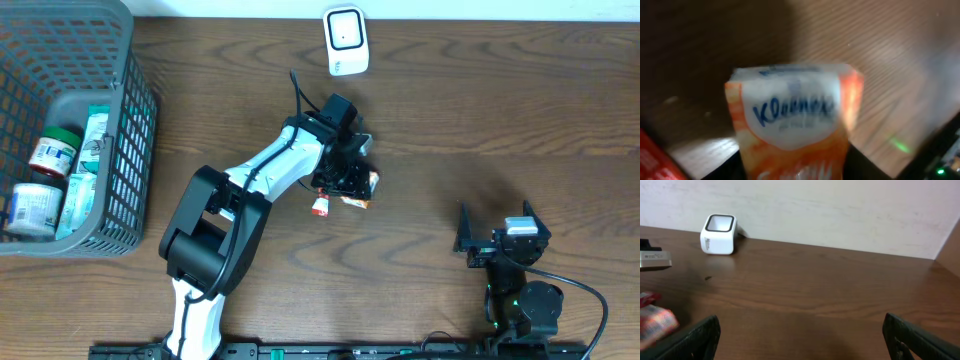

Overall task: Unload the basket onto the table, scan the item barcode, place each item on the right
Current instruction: 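Carry the Kleenex pack out and set it beside the red tube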

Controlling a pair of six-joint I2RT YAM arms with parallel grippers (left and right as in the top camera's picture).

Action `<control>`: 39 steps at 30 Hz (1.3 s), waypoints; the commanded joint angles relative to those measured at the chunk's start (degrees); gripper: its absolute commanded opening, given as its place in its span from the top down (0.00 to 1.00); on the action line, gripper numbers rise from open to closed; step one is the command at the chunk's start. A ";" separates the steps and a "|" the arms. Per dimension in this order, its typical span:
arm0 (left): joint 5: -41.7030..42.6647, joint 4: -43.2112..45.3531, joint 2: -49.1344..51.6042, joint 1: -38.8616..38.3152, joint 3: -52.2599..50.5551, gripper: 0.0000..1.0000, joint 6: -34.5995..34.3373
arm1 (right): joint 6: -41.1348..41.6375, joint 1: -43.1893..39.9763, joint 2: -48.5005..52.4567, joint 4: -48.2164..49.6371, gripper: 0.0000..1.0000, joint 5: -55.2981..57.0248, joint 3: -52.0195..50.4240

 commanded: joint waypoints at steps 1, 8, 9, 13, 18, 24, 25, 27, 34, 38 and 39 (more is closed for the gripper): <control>-2.36 0.17 0.39 -0.13 0.13 0.34 0.48 | -0.57 -0.68 0.00 -0.22 0.01 0.02 -0.07; -1.05 -0.17 -0.87 -0.07 1.31 0.20 -0.87 | -0.59 -0.68 0.00 -0.22 0.01 0.02 -0.07; -1.07 -0.15 -1.73 -0.07 1.62 0.20 -0.87 | -0.59 -0.68 0.00 -0.22 0.01 0.02 -0.07; -1.99 0.00 -6.64 -0.07 2.36 0.19 -0.90 | -0.59 -0.68 0.00 -0.22 0.01 0.02 -0.07; -13.94 -0.72 -14.99 -0.07 2.36 0.18 -3.58 | -0.59 -0.68 0.00 -0.22 0.01 0.02 -0.07; -30.38 -2.86 -21.22 -0.07 2.36 0.18 -8.00 | -0.59 -0.68 0.00 -0.22 0.01 0.02 -0.07; -31.87 -2.89 -21.73 -0.04 2.36 0.18 -8.28 | -0.59 -0.68 0.00 -0.22 0.01 0.02 -0.07; -34.12 -2.82 -22.95 0.04 2.36 0.18 -8.41 | -0.59 -0.68 0.00 -0.22 0.01 0.02 -0.07; -38.86 -2.86 -26.84 1.36 2.36 0.18 -8.37 | -0.59 -0.68 0.00 -0.22 0.01 0.02 -0.07; -38.88 -2.84 -28.35 2.84 2.36 0.18 -8.37 | -0.59 -0.68 0.00 -0.22 0.01 0.02 -0.07; -38.88 -2.82 -28.72 3.30 2.36 0.18 -8.37 | -0.59 -0.68 0.00 -0.22 0.01 0.02 -0.07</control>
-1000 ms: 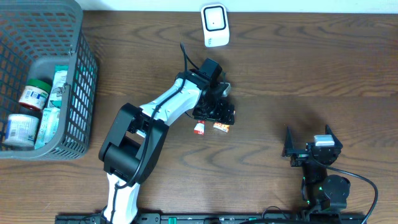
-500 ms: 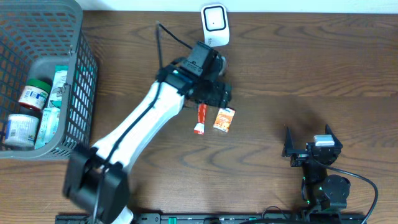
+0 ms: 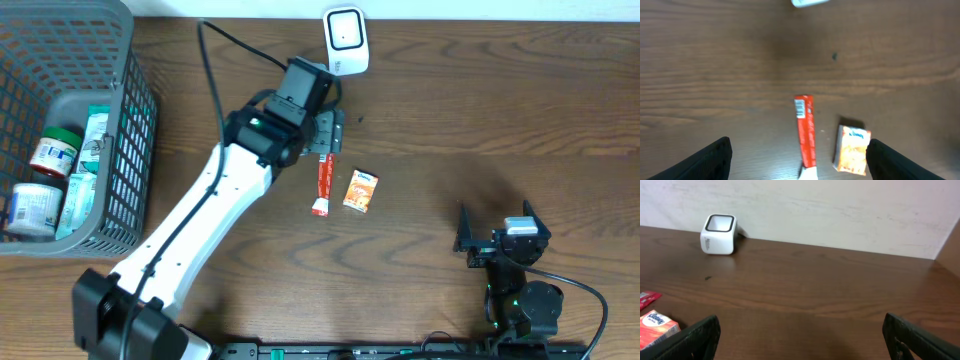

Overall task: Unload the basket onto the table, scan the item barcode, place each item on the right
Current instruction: 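Carry the Kleenex pack out and set it beside the red tube, then move the open left gripper back over the basket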

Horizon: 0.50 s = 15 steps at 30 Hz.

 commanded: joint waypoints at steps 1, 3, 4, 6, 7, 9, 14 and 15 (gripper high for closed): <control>-2.21 -0.11 -2.58 1.84 0.44 0.18 -0.72 | -0.59 -0.68 0.00 -0.20 0.01 0.02 -0.07; -2.21 -0.13 -3.41 3.13 0.44 0.18 -0.72 | -0.59 -0.68 0.00 -0.20 0.01 0.02 -0.07; -2.21 -0.15 -3.82 3.85 0.44 0.18 -0.70 | -0.59 -0.68 0.00 -0.20 0.01 0.02 -0.07; -2.21 -0.59 -4.61 5.31 0.44 0.18 -0.70 | -0.59 -0.68 0.00 -0.20 0.01 0.02 -0.07; -2.21 -0.96 -5.05 6.08 0.44 0.18 -0.70 | -0.59 -0.68 0.00 -0.20 0.01 0.02 -0.07; -2.19 -1.92 -5.95 7.61 0.44 0.18 -0.70 | -0.57 -0.68 0.00 -0.20 0.01 0.02 -0.07; -2.19 -4.11 -8.00 10.58 0.44 0.18 -0.70 | -0.59 -0.68 0.00 -0.20 0.01 0.02 -0.07; -2.19 -4.44 -8.46 10.97 0.44 0.18 -0.70 | -0.59 -0.68 0.00 -0.20 0.01 0.02 -0.07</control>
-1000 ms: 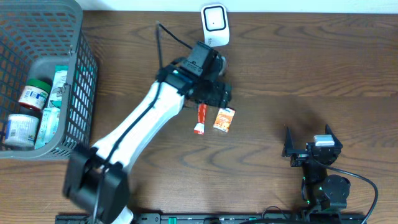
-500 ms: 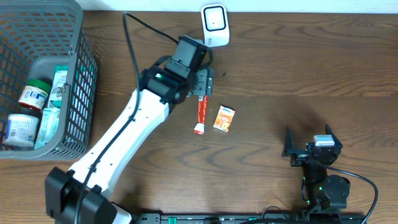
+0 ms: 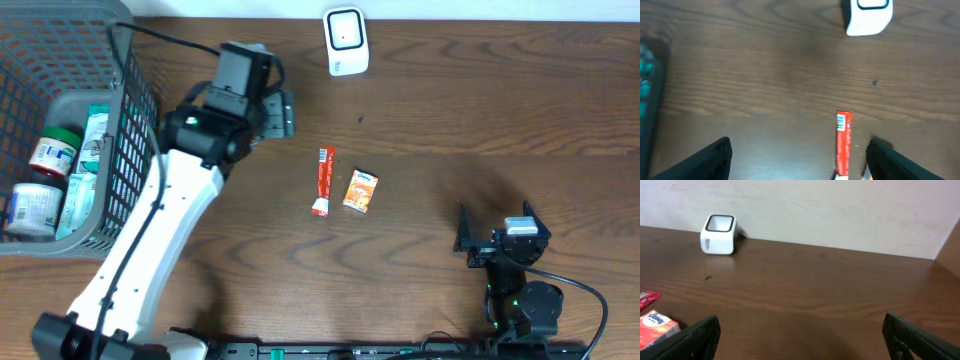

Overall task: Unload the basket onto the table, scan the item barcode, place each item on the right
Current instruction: 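Move the open left gripper back over the basket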

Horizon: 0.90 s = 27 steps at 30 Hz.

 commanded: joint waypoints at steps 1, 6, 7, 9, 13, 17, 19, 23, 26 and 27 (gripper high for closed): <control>-1.18 -1.01 -2.80 1.70 0.44 0.18 -0.63 | -0.59 -0.68 0.00 -0.20 0.01 0.02 -0.07; -1.16 -1.49 -6.95 3.93 0.44 0.18 0.57 | -0.59 -0.68 0.00 -0.20 0.01 0.02 -0.07; -1.16 -1.49 -7.98 4.28 0.44 0.18 0.57 | -0.59 -0.68 0.00 -0.20 0.01 0.02 -0.07; -1.16 -1.49 -10.08 4.87 0.44 0.18 0.57 | -0.59 -0.68 0.00 -0.20 0.01 0.02 -0.07; -1.18 -1.73 -14.36 5.75 0.44 0.18 0.55 | -0.59 -0.68 0.00 -0.20 0.01 0.02 -0.07; -1.79 -1.88 -18.47 6.80 0.44 0.18 0.50 | -0.59 -0.68 0.00 -0.20 0.01 0.02 -0.07; -1.84 -1.75 -20.17 7.61 0.44 0.18 0.52 | -0.59 -0.68 0.00 -0.20 0.01 0.02 -0.07; -1.88 -2.69 -22.86 9.44 0.44 0.18 0.57 | -0.59 -0.68 0.00 -0.20 0.01 0.02 -0.07; -4.33 -5.09 -24.41 11.10 0.44 0.18 0.52 | -0.59 -0.68 0.00 -0.20 0.01 0.02 -0.07; -5.90 -6.10 -24.83 11.69 0.44 0.18 0.52 | -0.57 -0.68 0.00 -0.20 0.01 0.02 -0.07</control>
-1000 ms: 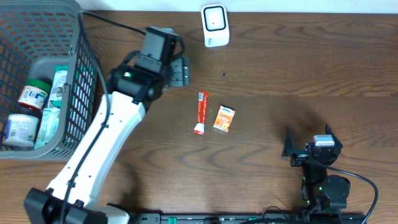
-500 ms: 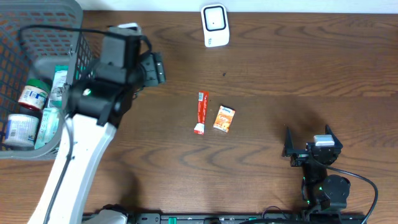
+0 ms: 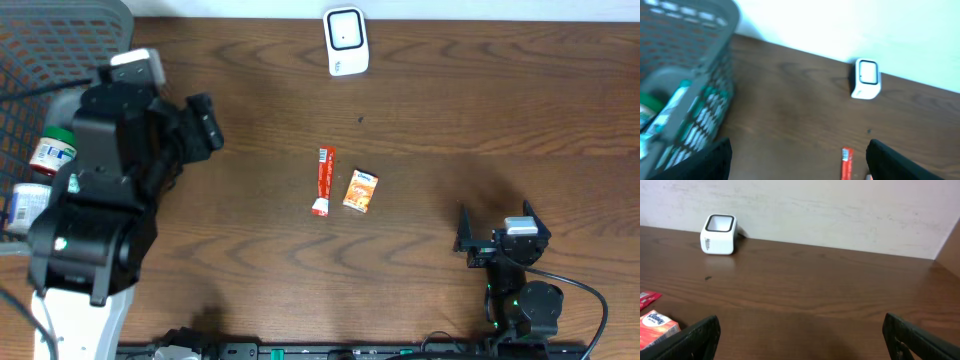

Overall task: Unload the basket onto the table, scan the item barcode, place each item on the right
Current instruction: 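Move the open left gripper back over the basket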

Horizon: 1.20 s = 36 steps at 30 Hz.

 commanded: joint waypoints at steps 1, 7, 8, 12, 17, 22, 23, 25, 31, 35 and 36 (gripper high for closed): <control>-5.70 -2.40 -1.64 2.10 0.44 0.18 0.28 | -0.59 -0.68 0.00 -0.22 0.01 0.02 -0.07; -12.31 -8.92 -1.46 5.73 0.42 0.18 -0.66 | -0.59 -0.68 0.00 -0.22 0.01 0.02 -0.07; -12.33 -9.94 -1.44 6.54 0.42 0.18 -1.42 | -0.59 -0.68 0.00 -0.22 0.01 0.02 -0.07; -12.31 -10.88 -1.27 10.14 0.42 0.18 -1.64 | -0.59 -0.68 0.00 -0.22 0.01 0.02 -0.07; -12.26 -10.45 -0.66 16.70 0.42 0.18 -1.66 | -0.59 -0.68 0.00 -0.22 0.01 0.02 -0.07; -11.08 -9.94 1.92 21.51 0.42 0.18 -4.07 | -0.59 -0.68 0.00 -0.22 0.01 0.02 -0.07; -10.49 -9.75 2.60 22.03 0.42 0.18 -4.04 | -0.59 -0.68 0.00 -0.22 0.01 0.02 -0.07; -9.90 -9.07 4.33 22.93 0.42 0.18 -4.04 | -0.59 -0.68 0.00 -0.22 0.01 0.02 -0.07; -9.90 -6.21 11.23 26.38 0.42 0.13 -3.96 | -0.59 -0.68 0.00 -0.22 0.01 0.02 -0.07; -8.24 -5.44 14.95 29.64 0.42 0.09 -3.43 | -0.59 -0.68 0.00 -0.22 0.01 0.02 -0.07; -6.38 -5.46 15.85 30.64 0.42 0.09 -2.89 | -0.59 -0.68 0.00 -0.22 0.01 0.02 -0.07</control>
